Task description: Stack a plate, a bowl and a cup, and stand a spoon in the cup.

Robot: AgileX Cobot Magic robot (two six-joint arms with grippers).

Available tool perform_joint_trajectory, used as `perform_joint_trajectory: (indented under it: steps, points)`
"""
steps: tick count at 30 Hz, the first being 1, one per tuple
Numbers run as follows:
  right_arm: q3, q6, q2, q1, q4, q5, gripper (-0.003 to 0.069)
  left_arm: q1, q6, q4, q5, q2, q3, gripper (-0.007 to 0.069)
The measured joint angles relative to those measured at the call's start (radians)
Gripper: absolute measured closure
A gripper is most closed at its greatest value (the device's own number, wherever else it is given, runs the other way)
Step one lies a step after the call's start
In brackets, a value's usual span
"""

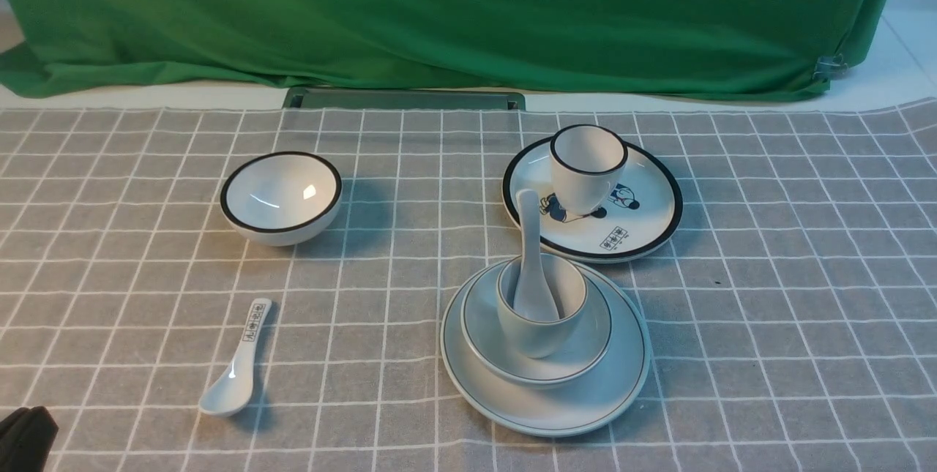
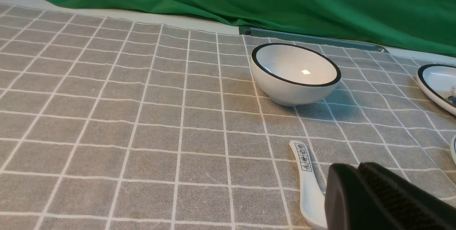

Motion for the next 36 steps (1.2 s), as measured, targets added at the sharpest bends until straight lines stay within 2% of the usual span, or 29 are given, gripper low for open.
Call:
perform_joint_trajectory:
  steps: [36]
  points:
    - [0.000,0.000,0.000,0.000,0.000,0.000,0.0419,0.000,0.000,0.001,0.001,0.000,0.000,0.0608]
